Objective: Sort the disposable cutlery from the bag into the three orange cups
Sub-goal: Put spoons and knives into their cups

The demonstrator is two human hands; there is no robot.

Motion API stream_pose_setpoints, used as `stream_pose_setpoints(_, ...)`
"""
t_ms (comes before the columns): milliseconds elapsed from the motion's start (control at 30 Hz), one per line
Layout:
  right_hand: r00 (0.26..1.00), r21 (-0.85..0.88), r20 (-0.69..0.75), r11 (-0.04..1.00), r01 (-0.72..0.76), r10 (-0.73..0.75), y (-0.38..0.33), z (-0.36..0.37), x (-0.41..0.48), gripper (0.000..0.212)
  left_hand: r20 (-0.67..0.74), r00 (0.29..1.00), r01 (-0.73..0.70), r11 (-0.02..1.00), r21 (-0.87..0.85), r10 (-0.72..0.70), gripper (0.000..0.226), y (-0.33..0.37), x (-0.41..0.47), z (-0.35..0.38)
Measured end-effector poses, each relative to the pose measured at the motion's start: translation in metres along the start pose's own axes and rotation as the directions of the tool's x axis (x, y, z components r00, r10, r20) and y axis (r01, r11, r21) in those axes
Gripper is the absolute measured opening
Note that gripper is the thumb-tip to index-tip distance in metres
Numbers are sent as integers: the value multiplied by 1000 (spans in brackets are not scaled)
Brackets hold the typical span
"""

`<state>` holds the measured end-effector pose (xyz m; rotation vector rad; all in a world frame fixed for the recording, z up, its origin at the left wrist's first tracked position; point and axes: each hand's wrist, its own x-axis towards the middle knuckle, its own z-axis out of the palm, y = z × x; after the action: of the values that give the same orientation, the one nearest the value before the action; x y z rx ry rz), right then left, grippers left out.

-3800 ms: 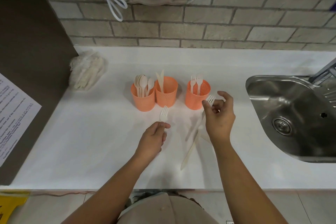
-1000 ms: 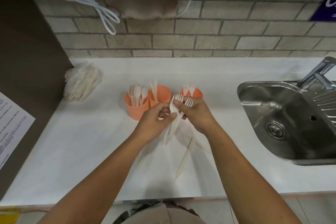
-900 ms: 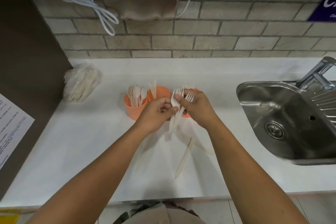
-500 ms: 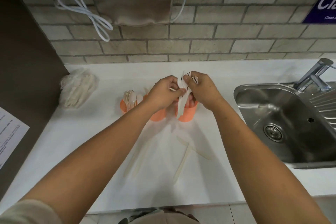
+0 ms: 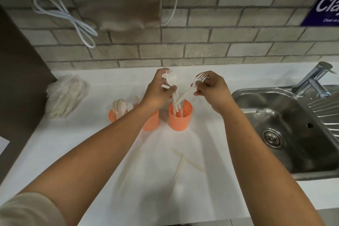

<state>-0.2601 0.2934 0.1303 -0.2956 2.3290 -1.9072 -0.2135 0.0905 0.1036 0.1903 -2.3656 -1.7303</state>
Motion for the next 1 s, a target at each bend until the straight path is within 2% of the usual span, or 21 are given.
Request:
stream_pose_setpoints(100, 999, -158, -20, 987, 22, -25, 7, 6, 2, 11, 24, 1000, -6, 998, 66, 4, 50, -7, 0, 7)
stream_pose_setpoints(200, 999, -345, -4, 937, 44, -49, 18, 19, 4, 12, 75, 996, 18, 963, 269, -39, 45, -13, 0, 18)
stream_pose_setpoints(300, 997, -505, 0, 860, 71, -82, 39, 32, 3, 15, 90, 991, 34, 846, 533, -97, 42, -23, -1, 26)
stream_pose_setpoints(433, 992, -608, 60, 784, 128, -115, 57, 39, -4, 18, 120, 993, -75, 676, 733, -19, 38, -30, -7, 30)
stream_pose_setpoints(500, 989, -629, 91, 763, 150, -119, 61, 41, -8, 21, 87, 995, -99, 656, 748, 51, 38, -35, -10, 30)
stream_pose_setpoints(633, 995, -566, 36, 818, 101, -97, 62, 40, -14, 34, 41, 985, -155, 765, 625, 166, 40, -43, -12, 27)
stream_pose_setpoints(833, 995, -556, 72, 825, 102, -75, 61, 41, -18, 34, 119, 989, -139, 815, 563, 86, 40, -45, -9, 27)
stream_pose_setpoints(1000, 989, -534, 47, 833, 145, -142, 64, 40, -21, 37, 152, 987, -132, 815, 565, 54, 44, -45, -6, 30)
